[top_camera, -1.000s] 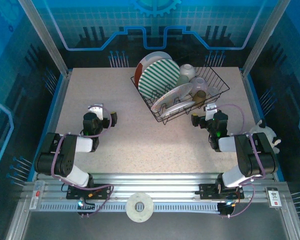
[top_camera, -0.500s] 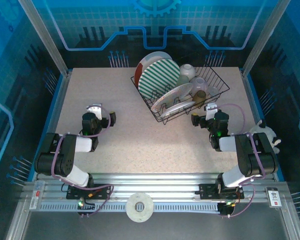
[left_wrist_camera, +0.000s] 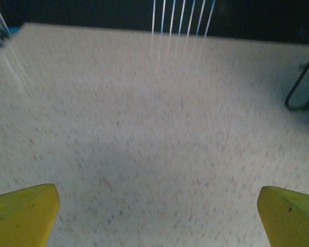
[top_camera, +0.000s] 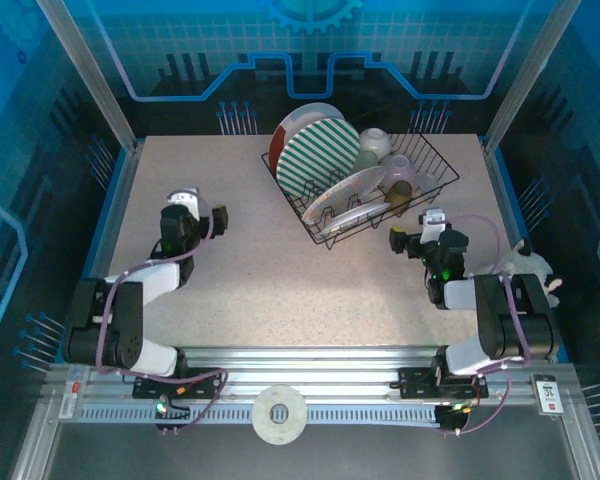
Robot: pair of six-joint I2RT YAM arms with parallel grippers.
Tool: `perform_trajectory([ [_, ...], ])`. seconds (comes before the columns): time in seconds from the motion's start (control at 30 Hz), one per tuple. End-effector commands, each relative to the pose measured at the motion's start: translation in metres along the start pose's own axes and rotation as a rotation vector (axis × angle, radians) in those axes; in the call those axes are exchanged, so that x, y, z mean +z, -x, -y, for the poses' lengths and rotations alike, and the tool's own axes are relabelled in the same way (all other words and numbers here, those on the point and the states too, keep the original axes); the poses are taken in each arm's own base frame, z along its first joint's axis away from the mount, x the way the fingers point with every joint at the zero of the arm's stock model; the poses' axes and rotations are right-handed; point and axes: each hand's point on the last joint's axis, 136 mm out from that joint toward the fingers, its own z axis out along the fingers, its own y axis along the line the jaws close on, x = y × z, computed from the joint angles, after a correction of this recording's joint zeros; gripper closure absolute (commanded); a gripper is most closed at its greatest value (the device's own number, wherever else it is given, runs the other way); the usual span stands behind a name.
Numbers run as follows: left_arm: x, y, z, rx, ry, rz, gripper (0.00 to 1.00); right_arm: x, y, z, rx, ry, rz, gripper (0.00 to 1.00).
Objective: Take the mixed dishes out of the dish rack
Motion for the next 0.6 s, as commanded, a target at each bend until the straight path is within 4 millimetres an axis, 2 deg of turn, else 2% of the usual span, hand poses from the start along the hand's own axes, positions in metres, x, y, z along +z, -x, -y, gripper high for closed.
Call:
perform_trajectory([
  [0.0,-0.013,0.008,-0.015,-0.068,0.086,-0.054,0.01,-0.013,0.032,0.011,0.015,-0.067,0.094,0.00],
  [0.17,-0.033,0.029,-0.015,-0.219,0.121,-0.128,0.01,-0.027,0.058,0.015,0.043,-0.110,0.127,0.00],
  [0.27,-0.047,0.043,-0.001,-0.325,0.084,-0.165,0.01,-0.033,0.075,0.015,0.133,-0.111,0.177,0.00],
  [0.4,-0.066,0.050,0.038,-0.483,-0.035,-0.293,0.01,-0.036,0.090,0.018,0.292,-0.110,0.162,0.00],
  [0.5,-0.077,0.050,0.075,-0.533,-0.154,-0.402,0.01,-0.042,0.109,0.006,0.381,-0.016,0.171,0.00],
  [0.57,-0.083,0.050,0.104,-0.543,-0.229,-0.446,0.01,-0.049,0.114,0.011,0.543,-0.003,0.174,0.00],
])
